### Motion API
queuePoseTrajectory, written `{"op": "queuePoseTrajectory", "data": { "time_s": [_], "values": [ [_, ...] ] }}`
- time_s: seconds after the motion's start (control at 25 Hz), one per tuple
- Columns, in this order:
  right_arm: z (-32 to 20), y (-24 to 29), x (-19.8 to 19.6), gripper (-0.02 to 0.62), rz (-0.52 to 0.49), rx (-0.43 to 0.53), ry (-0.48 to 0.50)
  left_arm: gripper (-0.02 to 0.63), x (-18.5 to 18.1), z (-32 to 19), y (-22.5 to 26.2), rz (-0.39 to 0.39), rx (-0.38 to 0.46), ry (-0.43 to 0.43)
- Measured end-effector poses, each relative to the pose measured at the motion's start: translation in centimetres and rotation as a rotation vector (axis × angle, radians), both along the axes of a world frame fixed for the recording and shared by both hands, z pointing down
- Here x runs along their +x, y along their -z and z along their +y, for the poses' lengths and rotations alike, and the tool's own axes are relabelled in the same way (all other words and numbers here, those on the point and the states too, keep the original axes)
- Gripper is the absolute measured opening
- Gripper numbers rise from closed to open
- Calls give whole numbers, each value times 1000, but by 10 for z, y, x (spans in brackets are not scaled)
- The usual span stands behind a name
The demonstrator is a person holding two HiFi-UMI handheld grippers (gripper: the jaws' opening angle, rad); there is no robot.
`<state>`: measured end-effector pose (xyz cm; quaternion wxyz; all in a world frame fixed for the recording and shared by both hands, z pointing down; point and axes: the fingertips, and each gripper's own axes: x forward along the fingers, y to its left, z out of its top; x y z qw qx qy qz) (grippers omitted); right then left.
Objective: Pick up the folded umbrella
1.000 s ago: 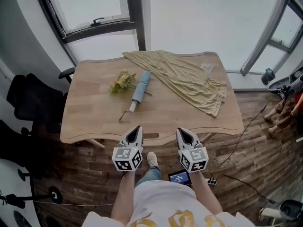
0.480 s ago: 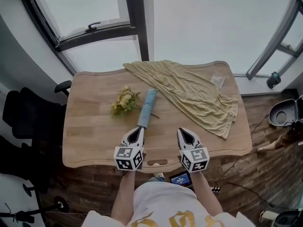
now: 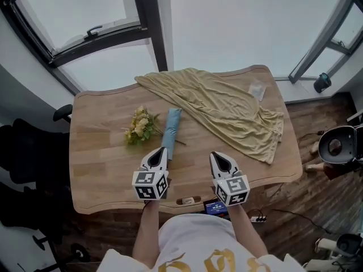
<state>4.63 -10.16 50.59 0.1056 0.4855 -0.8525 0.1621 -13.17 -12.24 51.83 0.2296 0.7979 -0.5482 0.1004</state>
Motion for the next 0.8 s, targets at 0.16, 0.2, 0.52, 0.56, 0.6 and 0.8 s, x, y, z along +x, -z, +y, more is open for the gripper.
{"op": "queuePoseTrajectory", "data": {
  "time_s": [0.16,0.2,0.52,0.56,0.6,0.8],
  "values": [
    [-1,-6,8,11,-1,-16,-10,18,2,-6,-9,-20,-37,-1],
    [-2,-7,8,11,-1,-21,-8,18,2,-8,-11,-21,-46,-1],
    [-17,-22,-4,11,-10,-44,39,20,4,-20,-31,-47,-119,-27],
    [-20,-25,-6,11,-10,-48,45,20,4,-22,-34,-54,-128,-33],
    [-23,-27,-8,11,-11,-50,51,20,4,-26,-37,-61,-135,-38],
    [-34,-45,-12,11,-13,-92,66,21,10,-38,-59,-77,-207,-74]
  ]
}}
